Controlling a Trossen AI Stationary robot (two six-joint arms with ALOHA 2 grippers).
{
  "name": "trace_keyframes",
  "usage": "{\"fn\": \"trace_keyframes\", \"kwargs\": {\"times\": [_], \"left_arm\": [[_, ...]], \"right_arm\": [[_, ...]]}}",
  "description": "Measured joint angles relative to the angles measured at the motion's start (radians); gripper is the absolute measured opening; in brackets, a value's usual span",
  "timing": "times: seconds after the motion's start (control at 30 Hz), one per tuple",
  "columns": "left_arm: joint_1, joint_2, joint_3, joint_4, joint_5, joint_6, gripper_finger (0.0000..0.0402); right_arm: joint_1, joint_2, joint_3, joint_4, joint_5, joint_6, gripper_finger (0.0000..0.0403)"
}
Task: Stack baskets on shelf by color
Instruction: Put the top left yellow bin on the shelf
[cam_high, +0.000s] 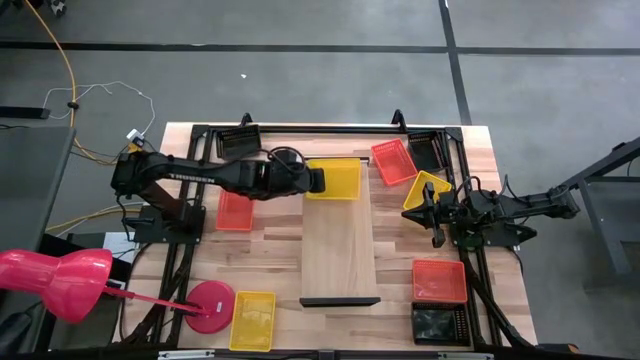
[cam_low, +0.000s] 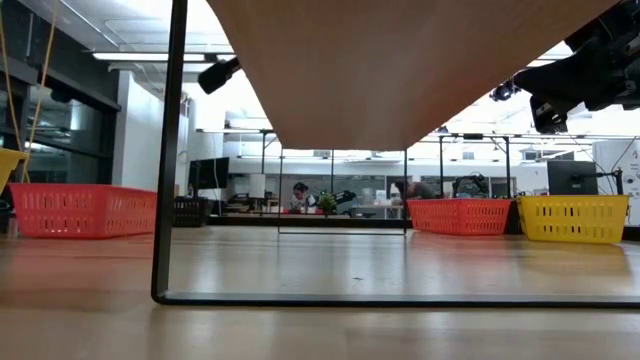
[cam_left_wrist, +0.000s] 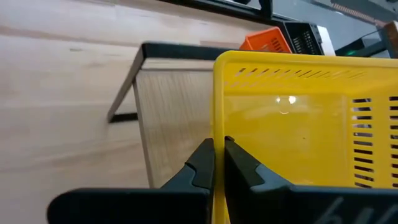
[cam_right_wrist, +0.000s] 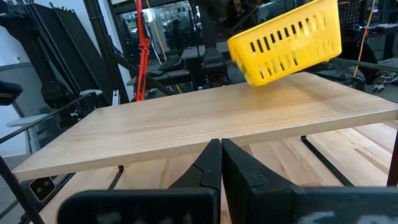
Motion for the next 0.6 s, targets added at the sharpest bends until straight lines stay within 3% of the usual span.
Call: {"fn": "trace_keyframes", "kwargs": {"times": [0.3, 0.6], "left_arm": [[0.009, 0.0, 0.0, 0.001, 0.021, 0.016, 0.0007], [0.013, -0.017, 0.0, 0.015, 0.02, 0.076, 0.0072]], "right_arm": [[0.0, 0.0, 0.0, 0.0, 0.0, 0.0, 0.0], [0.0, 0.0, 0.0, 0.0, 0.0, 0.0, 0.0]]}}
